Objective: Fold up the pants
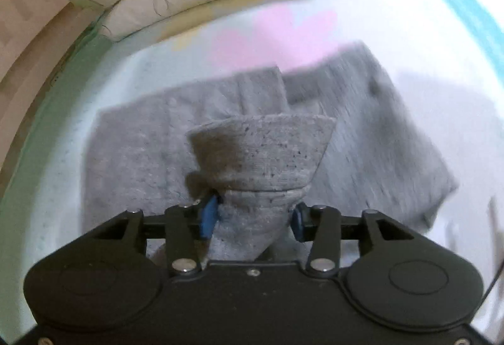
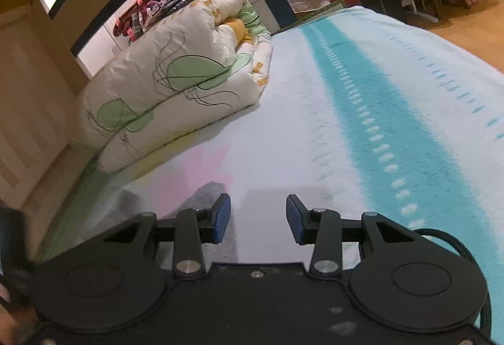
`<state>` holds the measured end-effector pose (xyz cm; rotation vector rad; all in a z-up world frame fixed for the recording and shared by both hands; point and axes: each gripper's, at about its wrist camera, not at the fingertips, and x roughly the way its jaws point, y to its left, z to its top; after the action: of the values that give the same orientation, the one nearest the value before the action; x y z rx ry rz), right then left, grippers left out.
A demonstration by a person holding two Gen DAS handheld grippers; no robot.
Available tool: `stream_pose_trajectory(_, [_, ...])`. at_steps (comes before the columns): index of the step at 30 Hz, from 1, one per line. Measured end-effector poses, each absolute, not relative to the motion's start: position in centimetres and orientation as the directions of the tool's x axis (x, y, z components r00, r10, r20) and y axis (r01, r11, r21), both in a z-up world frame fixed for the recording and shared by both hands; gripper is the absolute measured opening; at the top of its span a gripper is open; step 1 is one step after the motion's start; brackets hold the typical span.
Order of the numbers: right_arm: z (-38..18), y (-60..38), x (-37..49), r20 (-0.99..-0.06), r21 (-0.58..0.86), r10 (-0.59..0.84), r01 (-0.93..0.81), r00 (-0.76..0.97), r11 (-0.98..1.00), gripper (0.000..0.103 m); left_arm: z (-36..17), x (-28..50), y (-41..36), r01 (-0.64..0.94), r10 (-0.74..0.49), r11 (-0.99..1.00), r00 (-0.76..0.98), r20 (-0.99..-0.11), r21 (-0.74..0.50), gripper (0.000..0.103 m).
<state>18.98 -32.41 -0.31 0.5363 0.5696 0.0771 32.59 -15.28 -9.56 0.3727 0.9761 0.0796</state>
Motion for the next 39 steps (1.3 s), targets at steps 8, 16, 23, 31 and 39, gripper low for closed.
stream_pose_trajectory(8, [-0.3,-31.5,19.6,-0.475,0.563,0.284,0.039,0.833,0.826,0.043,-6.4,31.3,-11.6,0.085,0.054,0.987,0.618,-0.785,0.135,0.053])
stream_pose_trajectory(16, [-0.6,-27.8,21.1,-0.382,0.773,0.56,-0.077,0.735,0.629,0.052,-4.1,33.0,-6.3,0.157,-0.149,0.985,0.54,-0.829,-0.075,0.053])
stream_pose_trajectory(23, [-0.4,-23.0,24.9,-0.39,0.833,0.678,-0.075,0.624,0.548,0.058,-4.6,32.3,-5.8,0.13,-0.142,0.988,0.619,-0.773,-0.077,0.053])
stream_pose_trajectory(31, [-0.1,-19.6,30.8,-0.53,0.788,0.698,-0.026,0.481,0.616,0.061,-6.1,29.2,-10.3,0.143,0.023,0.972,0.735,-0.678,0.187,0.052])
stream_pose_trajectory(39, [1.0,-18.5,32.1,-0.566,0.703,0.684,-0.163,0.461,0.692,0.01,-6.9,28.0,-14.2,0.139,0.09,0.943,0.766,-0.637,0.301,0.052])
